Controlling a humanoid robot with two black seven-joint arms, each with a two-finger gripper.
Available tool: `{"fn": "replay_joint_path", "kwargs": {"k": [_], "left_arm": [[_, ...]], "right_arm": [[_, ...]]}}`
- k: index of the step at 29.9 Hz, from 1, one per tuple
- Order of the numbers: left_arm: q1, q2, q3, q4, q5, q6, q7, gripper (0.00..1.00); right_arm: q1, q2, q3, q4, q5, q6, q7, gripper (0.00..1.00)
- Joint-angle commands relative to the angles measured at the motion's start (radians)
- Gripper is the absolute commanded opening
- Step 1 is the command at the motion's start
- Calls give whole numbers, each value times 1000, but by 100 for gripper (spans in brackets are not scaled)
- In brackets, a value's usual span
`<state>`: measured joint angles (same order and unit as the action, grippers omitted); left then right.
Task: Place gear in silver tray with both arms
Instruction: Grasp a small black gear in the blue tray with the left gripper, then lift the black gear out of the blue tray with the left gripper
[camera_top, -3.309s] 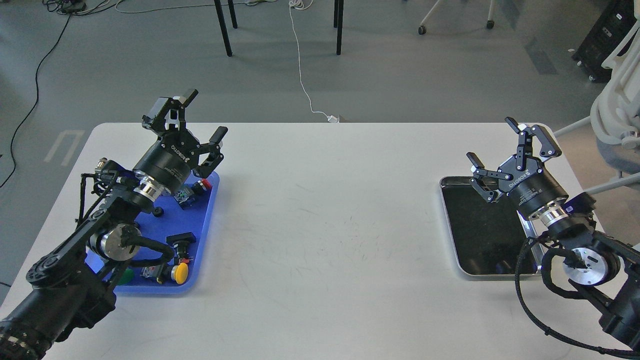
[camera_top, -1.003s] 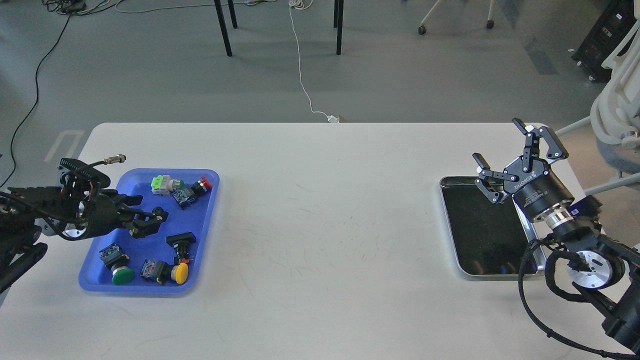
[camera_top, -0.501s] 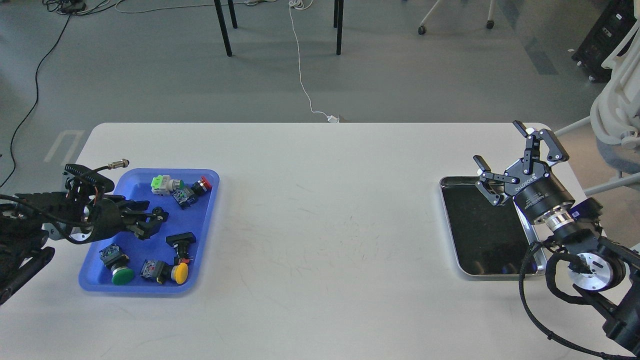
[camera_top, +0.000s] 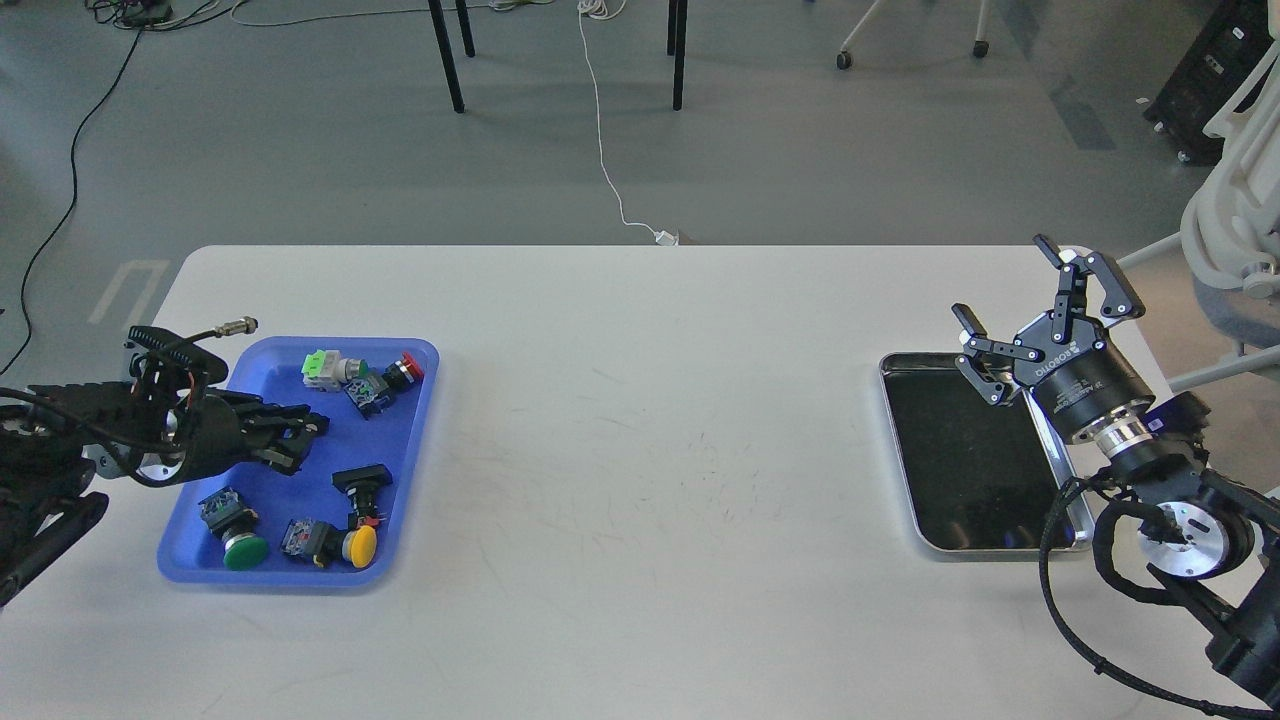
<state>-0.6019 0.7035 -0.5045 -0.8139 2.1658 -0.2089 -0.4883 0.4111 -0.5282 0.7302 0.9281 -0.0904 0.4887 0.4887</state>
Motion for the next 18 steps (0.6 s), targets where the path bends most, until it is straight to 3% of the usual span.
{"fn": "replay_joint_path", "kwargs": {"k": [1, 6, 13, 15, 18], "left_arm": [[-31, 82, -2, -79, 0, -12, 0, 18], [-120, 200, -2, -192, -3, -49, 0, 18], [-211, 248, 0, -422, -3, -95, 0, 18], [-251, 220, -2, -465, 16, -154, 0, 18], [-335, 44, 26, -469, 16, -268, 0, 18]], "right_arm": [[0, -1, 1, 0, 0, 0, 0, 100], [0, -1, 1, 0, 0, 0, 0, 100], [0, 4, 1, -2, 0, 0, 0, 100], [0, 10, 0, -6, 0, 0, 0, 99], [0, 11, 0, -6, 0, 0, 0, 99]]}}
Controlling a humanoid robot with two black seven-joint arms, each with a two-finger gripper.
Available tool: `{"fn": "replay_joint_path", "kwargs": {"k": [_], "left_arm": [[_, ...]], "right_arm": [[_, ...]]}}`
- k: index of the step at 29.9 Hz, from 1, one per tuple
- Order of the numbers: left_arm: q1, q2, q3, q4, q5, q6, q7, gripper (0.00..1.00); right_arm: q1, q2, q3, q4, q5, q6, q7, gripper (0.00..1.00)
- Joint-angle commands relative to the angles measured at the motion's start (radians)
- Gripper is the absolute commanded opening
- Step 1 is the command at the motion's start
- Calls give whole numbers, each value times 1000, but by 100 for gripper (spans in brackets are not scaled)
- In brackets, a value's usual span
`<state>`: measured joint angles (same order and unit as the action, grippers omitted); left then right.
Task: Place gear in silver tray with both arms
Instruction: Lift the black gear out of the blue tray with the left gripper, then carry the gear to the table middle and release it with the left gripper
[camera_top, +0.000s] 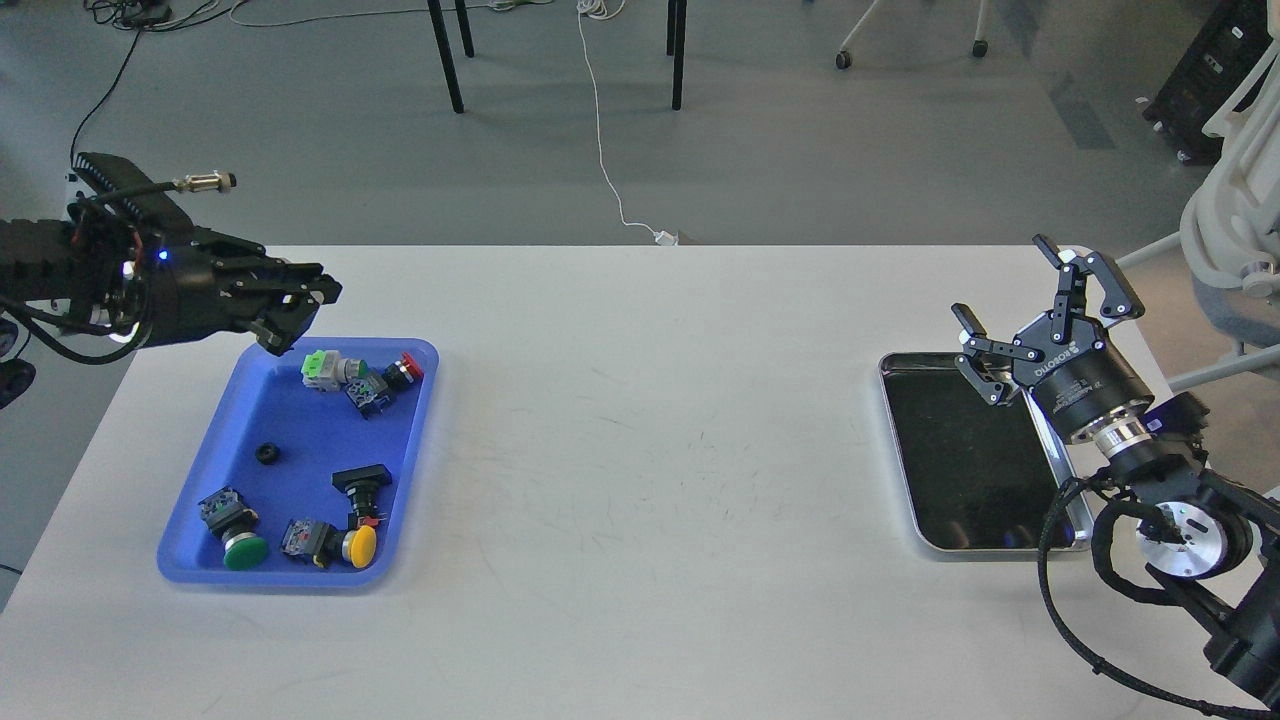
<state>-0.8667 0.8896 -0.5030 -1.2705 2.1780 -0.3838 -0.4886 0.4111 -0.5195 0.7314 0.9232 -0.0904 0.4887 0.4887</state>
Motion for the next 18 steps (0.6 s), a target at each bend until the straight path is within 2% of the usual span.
{"fn": "replay_joint_path", "kwargs": {"k": [1, 5, 8, 15, 18], "left_arm": [[-95, -197, 44, -9, 4, -105, 0, 18], [-182, -346, 174, 36, 4, -105, 0, 18], [-238, -501, 276, 100, 4, -105, 0, 18], [-274, -722, 331, 236, 4, -105, 0, 18], [-293, -829, 395, 316, 4, -105, 0, 18]], "right_arm": [[2, 3, -1, -1, -2, 0, 0, 100], [14, -5, -1, 2, -2, 0, 0, 100], [43, -14, -3, 2, -3, 0, 0, 100], [147, -56, -17, 23, -6, 0, 0, 100], [218, -73, -41, 22, -8, 0, 0, 100]]}}
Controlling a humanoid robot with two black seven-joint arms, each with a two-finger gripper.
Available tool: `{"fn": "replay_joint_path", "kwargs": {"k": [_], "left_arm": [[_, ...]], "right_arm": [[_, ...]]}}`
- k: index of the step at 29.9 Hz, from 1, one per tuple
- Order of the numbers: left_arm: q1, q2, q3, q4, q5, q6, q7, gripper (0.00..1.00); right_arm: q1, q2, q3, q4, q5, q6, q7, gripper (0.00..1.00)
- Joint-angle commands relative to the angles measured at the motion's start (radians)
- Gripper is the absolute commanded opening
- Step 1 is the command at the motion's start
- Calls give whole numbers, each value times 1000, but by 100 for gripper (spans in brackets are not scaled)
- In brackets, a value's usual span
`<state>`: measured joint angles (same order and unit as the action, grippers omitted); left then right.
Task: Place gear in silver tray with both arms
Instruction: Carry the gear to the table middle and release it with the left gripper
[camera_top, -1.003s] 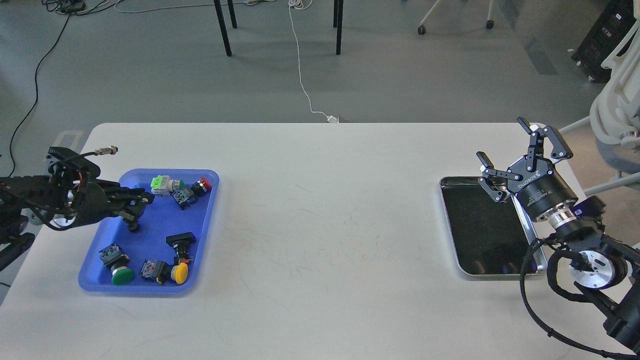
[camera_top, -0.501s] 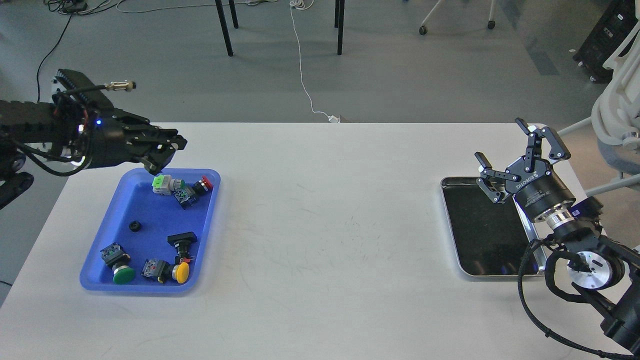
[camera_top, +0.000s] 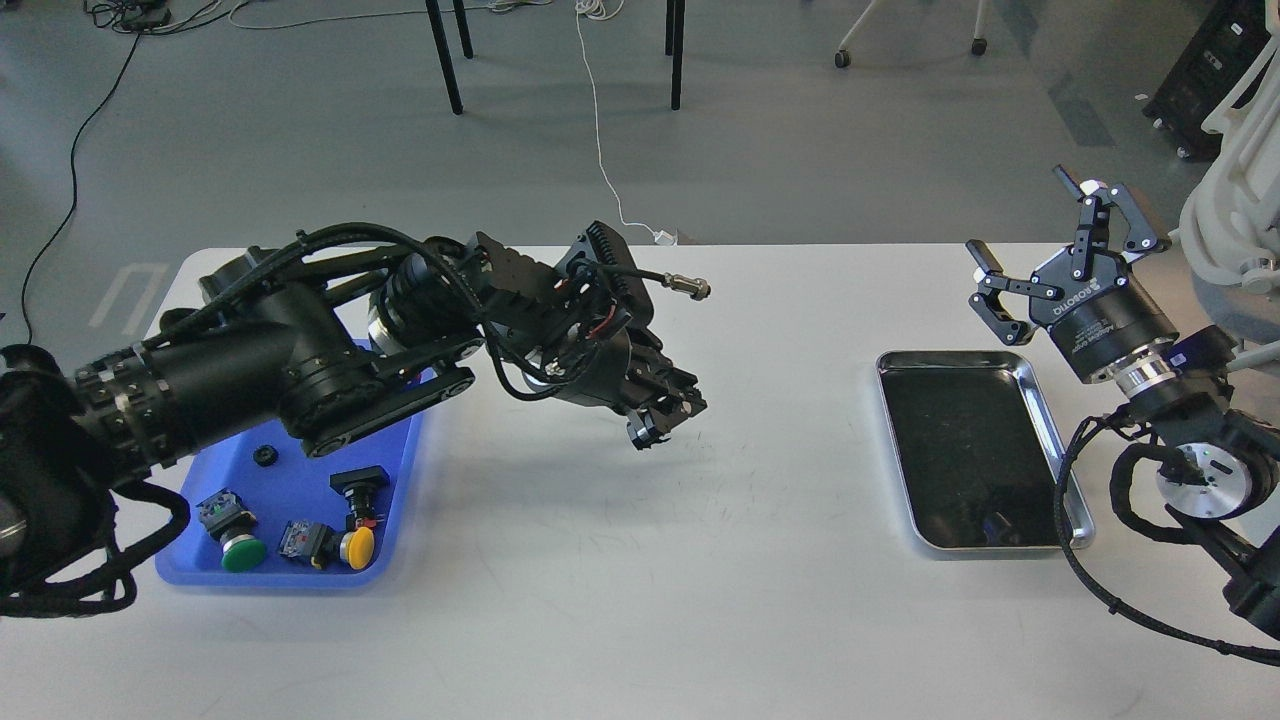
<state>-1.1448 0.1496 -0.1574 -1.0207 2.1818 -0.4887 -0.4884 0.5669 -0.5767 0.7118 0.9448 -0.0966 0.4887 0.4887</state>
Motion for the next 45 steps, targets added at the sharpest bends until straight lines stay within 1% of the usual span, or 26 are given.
{"fn": "replay_joint_path", "kwargs": {"k": [1, 3, 8, 17, 29, 35, 40, 43, 45], "left_arm": [[-18, -113, 61, 83, 0, 0, 0, 18], [-16, -150, 68, 109, 0, 0, 0, 19], [-15, -150, 91, 154, 0, 0, 0, 19], [-6, -150, 140, 182, 0, 0, 0, 20], [33, -150, 147, 220, 0, 0, 0, 21], [48, -150, 147, 222, 0, 0, 0, 25], [51, -150, 145, 225, 0, 0, 0, 34], [51, -150, 145, 225, 0, 0, 0, 50], [51, -150, 141, 225, 0, 0, 0, 59]], "right_arm": [[88, -18, -41, -1, -2, 0, 0, 99], [152, -20, -101, -1, -2, 0, 0, 100], [277, -25, -215, -11, -2, 0, 0, 100], [378, 12, -333, -26, -2, 0, 0, 99], [381, 14, -362, -35, -2, 0, 0, 100], [375, 14, -362, -37, -2, 0, 0, 100], [364, 12, -361, -44, -2, 0, 0, 99], [361, 9, -359, -46, -2, 0, 0, 100], [360, 5, -359, -44, -2, 0, 0, 100]]}}
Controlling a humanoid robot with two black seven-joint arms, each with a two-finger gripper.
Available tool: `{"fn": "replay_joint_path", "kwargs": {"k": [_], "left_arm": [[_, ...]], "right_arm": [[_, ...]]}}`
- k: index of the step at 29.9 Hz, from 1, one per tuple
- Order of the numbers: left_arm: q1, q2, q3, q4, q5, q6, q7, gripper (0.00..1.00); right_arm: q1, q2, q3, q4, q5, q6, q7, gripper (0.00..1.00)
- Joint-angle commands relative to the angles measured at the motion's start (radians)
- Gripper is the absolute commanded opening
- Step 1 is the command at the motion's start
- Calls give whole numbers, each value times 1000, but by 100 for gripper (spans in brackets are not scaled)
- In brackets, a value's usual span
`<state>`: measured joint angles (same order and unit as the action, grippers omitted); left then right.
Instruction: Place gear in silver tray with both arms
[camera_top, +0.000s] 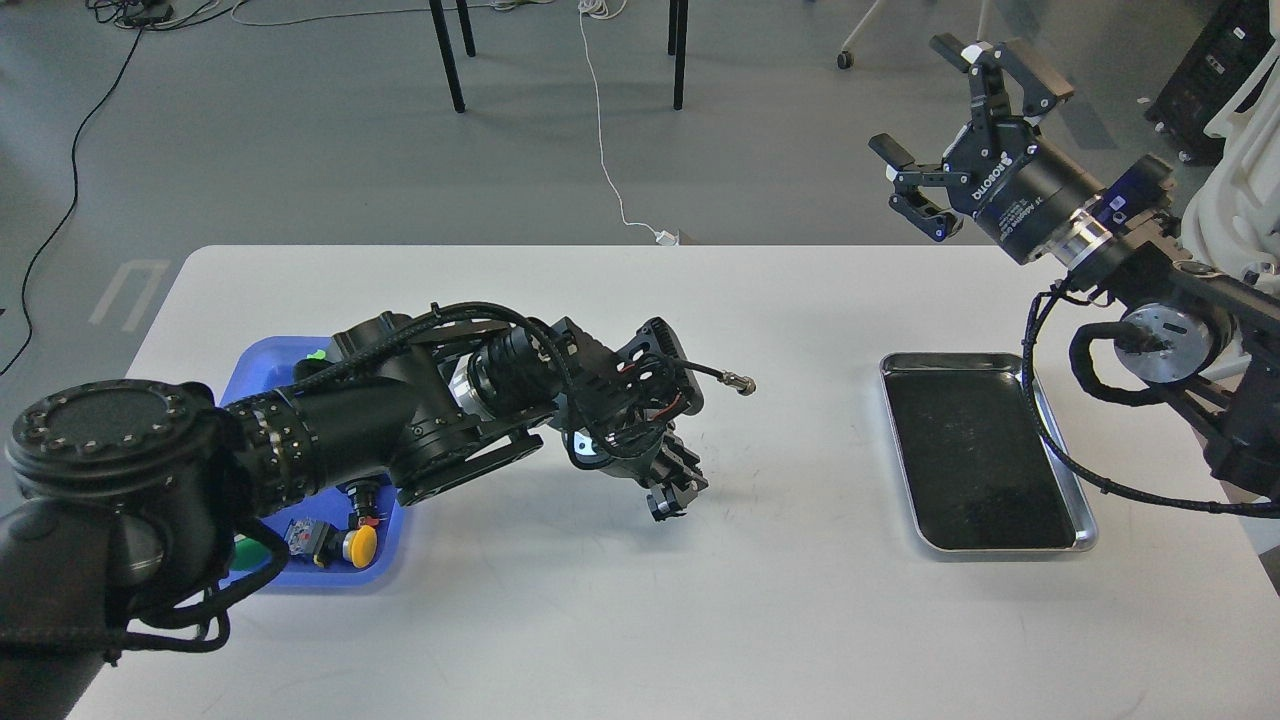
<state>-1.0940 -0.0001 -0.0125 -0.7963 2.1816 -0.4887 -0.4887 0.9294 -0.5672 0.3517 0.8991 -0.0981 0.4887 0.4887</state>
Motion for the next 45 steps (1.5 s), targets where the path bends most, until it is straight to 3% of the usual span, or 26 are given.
{"fn": "replay_joint_path", "kwargs": {"k": [1, 4, 11, 15, 23, 26, 34, 45], "left_arm": [[0, 0, -9, 0, 0, 0, 0, 65], [-10, 0, -17, -4, 0, 0, 0, 80], [-27, 0, -121, 0, -192, 33, 0, 84], [3, 106, -214, -9, -441, 45, 0, 86], [242, 304, -394, -70, -1179, 81, 0, 89], [356, 334, -535, -109, -1339, 76, 0, 93], [566, 339, -843, -146, -1456, 68, 0, 98], [695, 342, -1023, -234, -1516, 79, 0, 98]], "right_arm": [[-9, -8, 3, 3, 0, 0, 0, 100], [-24, -14, 12, 3, 0, 0, 0, 100], [-136, -56, 140, 11, 18, 0, 0, 100], [-292, -56, 279, 47, 20, 0, 0, 100], [-509, -42, 432, 96, 20, 0, 0, 100], [-544, -40, 451, 109, 18, 0, 0, 99], [-615, -23, 487, 121, 18, 0, 0, 100], [-636, 4, 492, 121, 8, 0, 0, 100]]}}
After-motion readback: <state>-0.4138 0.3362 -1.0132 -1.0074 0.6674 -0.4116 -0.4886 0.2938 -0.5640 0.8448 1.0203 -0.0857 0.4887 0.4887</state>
